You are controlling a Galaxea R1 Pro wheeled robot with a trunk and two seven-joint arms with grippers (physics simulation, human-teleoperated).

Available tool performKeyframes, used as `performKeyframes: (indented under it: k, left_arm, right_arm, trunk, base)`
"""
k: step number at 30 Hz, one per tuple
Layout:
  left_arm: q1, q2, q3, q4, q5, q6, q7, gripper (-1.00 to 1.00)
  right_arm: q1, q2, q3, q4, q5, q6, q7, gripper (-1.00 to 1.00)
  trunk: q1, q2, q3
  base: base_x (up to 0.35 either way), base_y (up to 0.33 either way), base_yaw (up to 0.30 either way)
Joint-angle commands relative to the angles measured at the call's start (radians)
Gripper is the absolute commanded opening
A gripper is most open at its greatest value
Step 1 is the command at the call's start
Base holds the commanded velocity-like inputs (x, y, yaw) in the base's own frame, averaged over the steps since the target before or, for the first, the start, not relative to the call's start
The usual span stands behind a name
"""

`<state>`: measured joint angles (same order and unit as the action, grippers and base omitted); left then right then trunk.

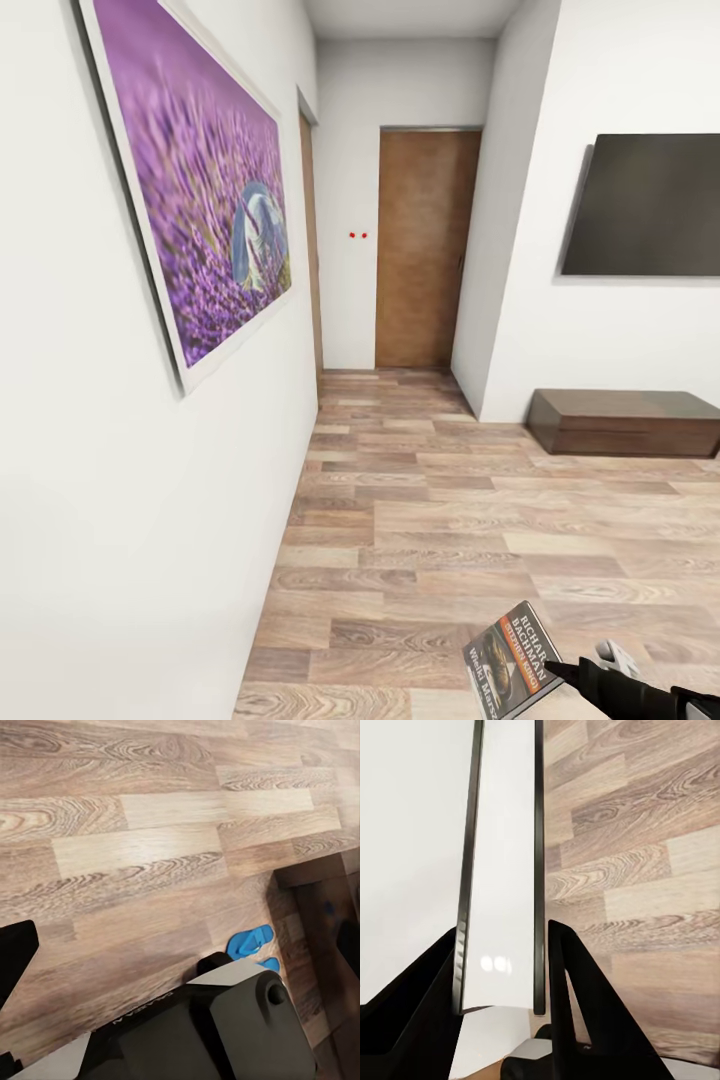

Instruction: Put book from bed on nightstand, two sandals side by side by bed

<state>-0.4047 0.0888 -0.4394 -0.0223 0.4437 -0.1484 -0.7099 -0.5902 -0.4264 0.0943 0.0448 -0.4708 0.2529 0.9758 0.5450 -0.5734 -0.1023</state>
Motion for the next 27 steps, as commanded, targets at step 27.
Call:
performKeyframes:
  k: [27]
  left_arm:
    - [-0.001,0.000,-0.009,0.001,0.006,-0.007,-0.002,1.00]
  right_arm:
    - [-0.002,0.000,0.007,0.003,-0.011,0.008,0.007,-1.00]
  trunk:
    - [0.001,-0.002,-0.002]
  base:
    - [0.026,0.001,-0.106]
